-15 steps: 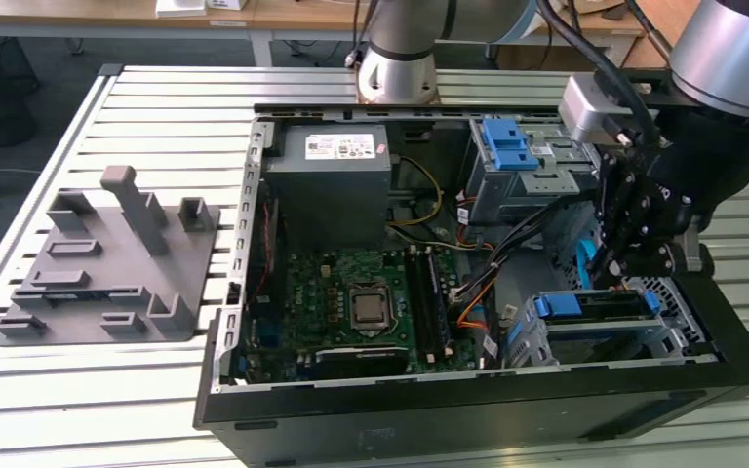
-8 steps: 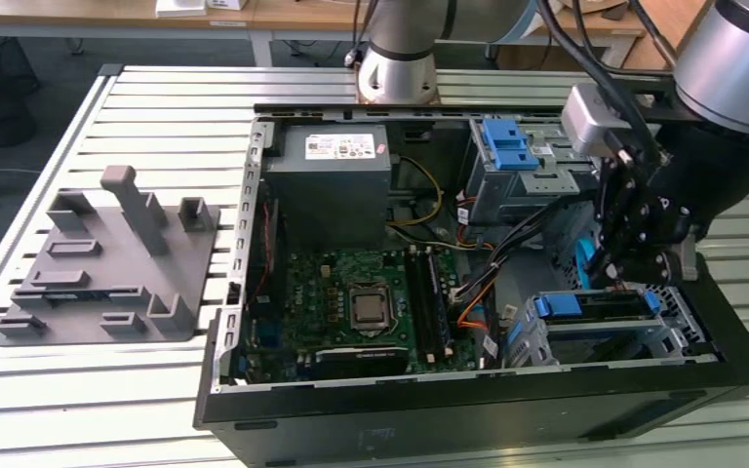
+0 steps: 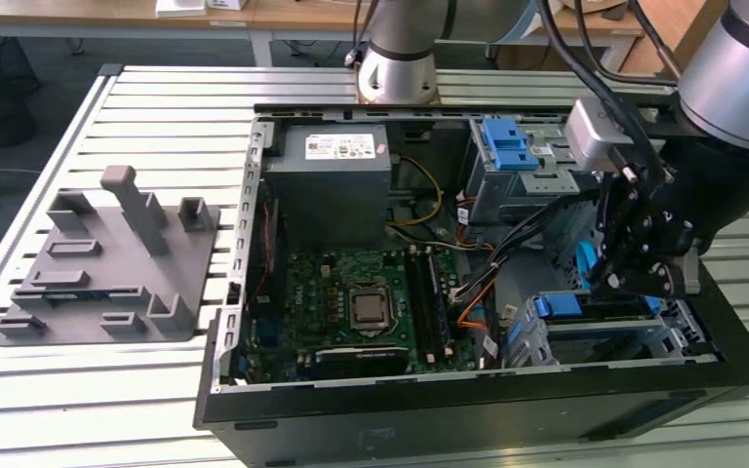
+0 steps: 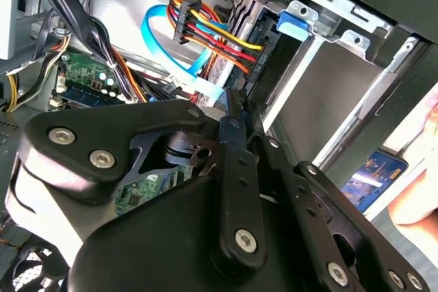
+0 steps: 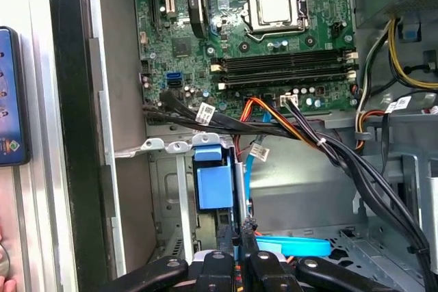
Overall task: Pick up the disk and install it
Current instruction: 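Insert the second disk wire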
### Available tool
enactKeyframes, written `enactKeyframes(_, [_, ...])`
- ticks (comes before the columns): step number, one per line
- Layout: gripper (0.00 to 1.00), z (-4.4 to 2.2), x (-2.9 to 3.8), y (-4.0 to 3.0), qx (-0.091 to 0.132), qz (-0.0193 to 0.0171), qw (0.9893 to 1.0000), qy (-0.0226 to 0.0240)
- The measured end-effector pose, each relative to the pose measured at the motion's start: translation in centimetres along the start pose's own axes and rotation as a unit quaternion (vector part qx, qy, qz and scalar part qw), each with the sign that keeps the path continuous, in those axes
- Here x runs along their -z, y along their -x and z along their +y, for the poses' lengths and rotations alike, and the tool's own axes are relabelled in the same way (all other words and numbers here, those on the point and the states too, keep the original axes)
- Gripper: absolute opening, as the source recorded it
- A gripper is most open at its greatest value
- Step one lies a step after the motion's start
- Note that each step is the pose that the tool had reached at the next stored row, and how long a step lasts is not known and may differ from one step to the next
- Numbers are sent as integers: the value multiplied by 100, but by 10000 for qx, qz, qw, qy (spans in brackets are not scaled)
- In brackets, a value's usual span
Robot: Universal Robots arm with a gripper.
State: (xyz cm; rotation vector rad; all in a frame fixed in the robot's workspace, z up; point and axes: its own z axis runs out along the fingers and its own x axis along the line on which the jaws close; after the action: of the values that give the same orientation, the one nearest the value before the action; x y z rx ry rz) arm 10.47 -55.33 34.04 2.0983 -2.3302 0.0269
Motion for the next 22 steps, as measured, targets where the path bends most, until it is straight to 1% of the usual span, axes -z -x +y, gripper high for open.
enactKeyframes(2, [16,-7,-12,-3,0,-4,10000,1])
enactKeyframes(6, [16,-27,-22,-1,0,-30,10000,13])
enactKeyframes(8, [16,-32,-27,0,0,-36,10000,17])
enactKeyframes(22, [16,-66,-51,-16,-2,-47,10000,33])
